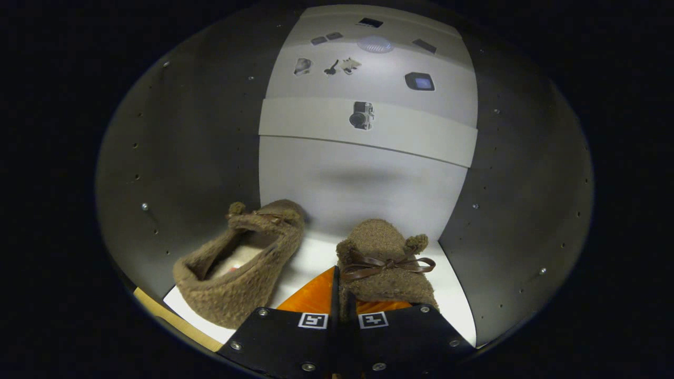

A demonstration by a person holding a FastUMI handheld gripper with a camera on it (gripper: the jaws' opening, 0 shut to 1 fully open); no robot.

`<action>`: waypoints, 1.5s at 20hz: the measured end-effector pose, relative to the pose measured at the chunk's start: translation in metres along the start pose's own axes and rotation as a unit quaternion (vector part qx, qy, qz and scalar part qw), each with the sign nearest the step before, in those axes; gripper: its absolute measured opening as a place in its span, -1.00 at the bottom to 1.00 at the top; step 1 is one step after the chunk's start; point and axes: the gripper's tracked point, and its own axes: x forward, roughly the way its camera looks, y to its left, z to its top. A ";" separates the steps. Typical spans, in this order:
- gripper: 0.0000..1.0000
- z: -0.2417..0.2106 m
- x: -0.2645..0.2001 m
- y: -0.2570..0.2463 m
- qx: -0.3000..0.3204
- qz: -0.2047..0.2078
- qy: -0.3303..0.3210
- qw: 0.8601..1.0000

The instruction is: Open the shoe cabinet door, grab the shoes and put them into the shoe cabinet, then close the shoe cabinet door.

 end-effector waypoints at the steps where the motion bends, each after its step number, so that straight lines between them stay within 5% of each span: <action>1: -0.86 0.000 0.008 0.000 0.008 0.001 0.002 1.000; 7: -0.64 -0.011 0.011 0.000 0.069 0.005 0.031 0.997; 11: 0.33 -0.009 -0.010 0.010 0.142 0.011 0.048 0.989; 13: 0.47 0.006 -0.023 0.014 0.178 0.017 0.025 0.984; 20: 0.62 0.004 -0.061 0.012 0.172 -0.017 0.025 0.985; 30: 0.63 0.010 -0.179 0.038 0.168 -0.046 -0.023 0.984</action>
